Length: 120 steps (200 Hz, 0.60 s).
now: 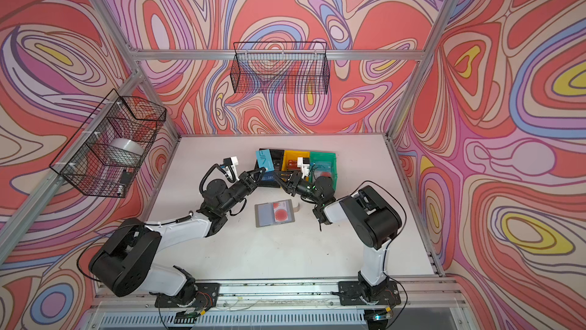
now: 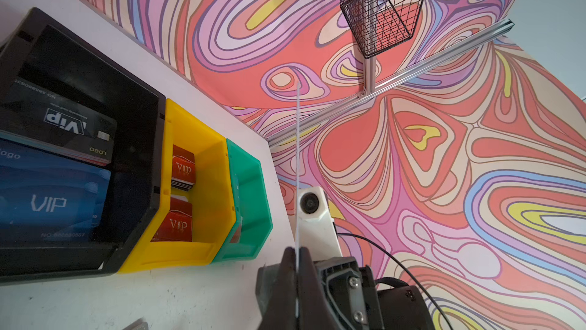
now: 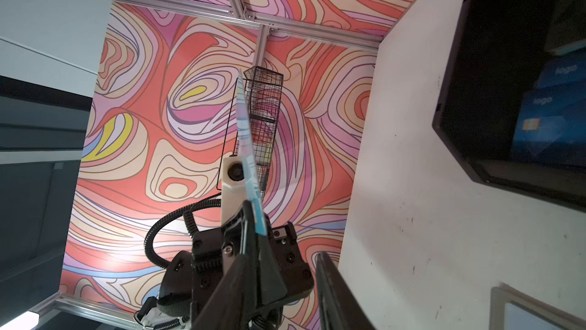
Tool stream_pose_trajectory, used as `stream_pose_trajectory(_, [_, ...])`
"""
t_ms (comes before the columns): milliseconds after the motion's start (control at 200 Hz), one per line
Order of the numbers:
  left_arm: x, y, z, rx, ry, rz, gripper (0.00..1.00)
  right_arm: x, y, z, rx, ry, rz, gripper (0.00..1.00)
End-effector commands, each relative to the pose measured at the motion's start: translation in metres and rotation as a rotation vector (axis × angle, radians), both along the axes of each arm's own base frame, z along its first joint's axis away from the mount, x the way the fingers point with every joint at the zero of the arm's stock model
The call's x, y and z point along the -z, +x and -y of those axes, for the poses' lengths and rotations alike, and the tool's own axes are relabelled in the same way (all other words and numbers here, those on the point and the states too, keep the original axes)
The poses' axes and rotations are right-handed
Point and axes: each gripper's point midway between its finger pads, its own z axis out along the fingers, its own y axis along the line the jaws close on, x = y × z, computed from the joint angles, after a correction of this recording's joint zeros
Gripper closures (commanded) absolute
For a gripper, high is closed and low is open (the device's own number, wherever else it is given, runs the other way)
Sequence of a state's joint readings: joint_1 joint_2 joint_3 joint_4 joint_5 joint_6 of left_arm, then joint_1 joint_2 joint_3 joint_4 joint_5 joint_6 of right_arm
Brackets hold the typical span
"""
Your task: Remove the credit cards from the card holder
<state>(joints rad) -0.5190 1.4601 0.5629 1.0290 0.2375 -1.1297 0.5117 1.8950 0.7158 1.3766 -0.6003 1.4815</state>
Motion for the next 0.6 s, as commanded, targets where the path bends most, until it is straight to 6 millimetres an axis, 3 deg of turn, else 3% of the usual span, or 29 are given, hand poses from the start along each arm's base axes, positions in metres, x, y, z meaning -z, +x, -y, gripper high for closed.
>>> stream_pose_trajectory(0, [-0.014,-0.003,0.001,-0.002,-0.027,0.052,1.00,-0.024,-0.005,-0.003,0.002,0.071,0.076,0.62])
stream_pose_trajectory(471, [-0.014,-0.005,0.007,0.002,-0.023,0.057,1.00,-0.035,0.007,-0.012,-0.012,0.096,0.105,0.64])
stream_pose_trajectory(596, [-0.014,-0.003,0.008,0.003,-0.017,0.053,1.00,-0.038,0.010,-0.015,-0.020,0.102,0.112,0.71])
